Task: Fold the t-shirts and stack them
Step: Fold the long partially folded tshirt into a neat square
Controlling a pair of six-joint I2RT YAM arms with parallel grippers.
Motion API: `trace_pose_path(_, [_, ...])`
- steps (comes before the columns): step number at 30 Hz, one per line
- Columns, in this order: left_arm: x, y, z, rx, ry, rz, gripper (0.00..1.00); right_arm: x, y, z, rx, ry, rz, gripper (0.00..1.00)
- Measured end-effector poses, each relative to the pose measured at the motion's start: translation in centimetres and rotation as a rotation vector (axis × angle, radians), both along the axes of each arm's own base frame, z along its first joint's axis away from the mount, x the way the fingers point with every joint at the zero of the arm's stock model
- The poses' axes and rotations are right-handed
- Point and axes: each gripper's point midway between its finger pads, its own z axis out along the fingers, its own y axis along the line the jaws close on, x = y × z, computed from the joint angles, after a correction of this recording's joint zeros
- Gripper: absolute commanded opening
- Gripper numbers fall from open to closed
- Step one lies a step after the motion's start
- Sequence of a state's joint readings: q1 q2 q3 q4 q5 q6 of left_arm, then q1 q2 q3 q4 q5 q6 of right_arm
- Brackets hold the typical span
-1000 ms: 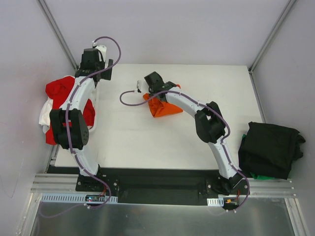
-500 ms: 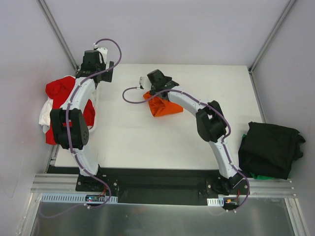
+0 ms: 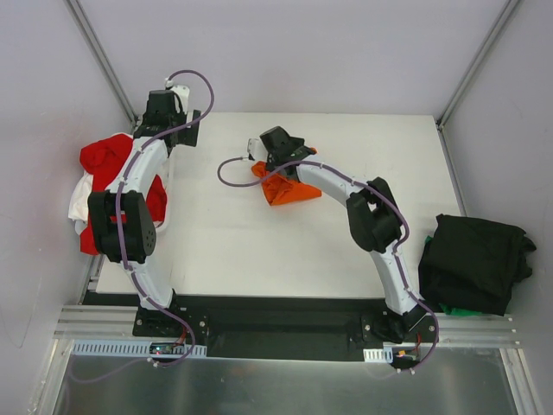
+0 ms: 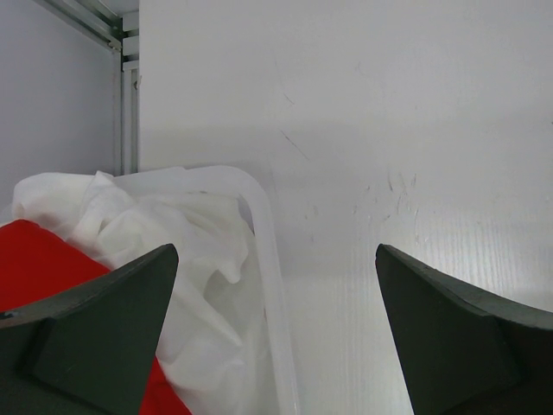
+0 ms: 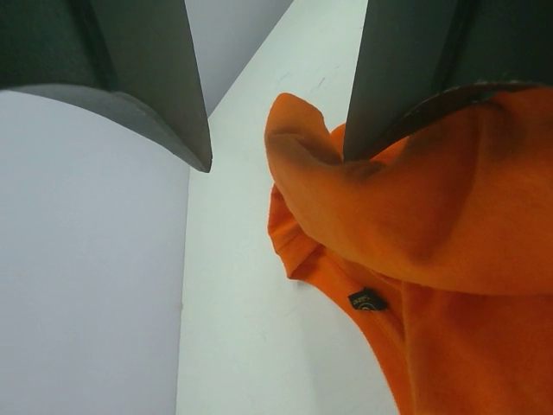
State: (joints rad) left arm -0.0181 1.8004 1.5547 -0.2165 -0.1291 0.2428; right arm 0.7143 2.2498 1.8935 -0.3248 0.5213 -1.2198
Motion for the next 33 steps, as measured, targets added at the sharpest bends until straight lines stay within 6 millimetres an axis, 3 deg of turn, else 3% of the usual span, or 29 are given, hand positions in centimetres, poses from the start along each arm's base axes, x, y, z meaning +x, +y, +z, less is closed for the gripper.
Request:
trace_pose_path(10, [0.0, -0.2, 0.0, -0.007, 0.0, -0.011, 0.99, 2.3, 0.1, 4.5, 0.028, -0.112, -0.011, 0.65])
trace_pose_path(17, [0.0, -0.3, 0.0, -0.009, 0.0, -0.013, 0.99, 2.4, -0.1, 4.6, 0.03, -0.116, -0.018, 0.65])
trace_pose_path(22, [0.0, -0.3, 0.0, -0.009, 0.0, -0.013, 0.99, 0.6, -0.6, 3.7, 0.025, -0.078, -0.02, 0.65])
trace_pose_path(33, [-0.4, -0.3, -0.6, -0.011, 0.012, -0.016, 0.99, -3.4, 1.0, 4.4, 0.156, 0.024, 0.006, 0.66])
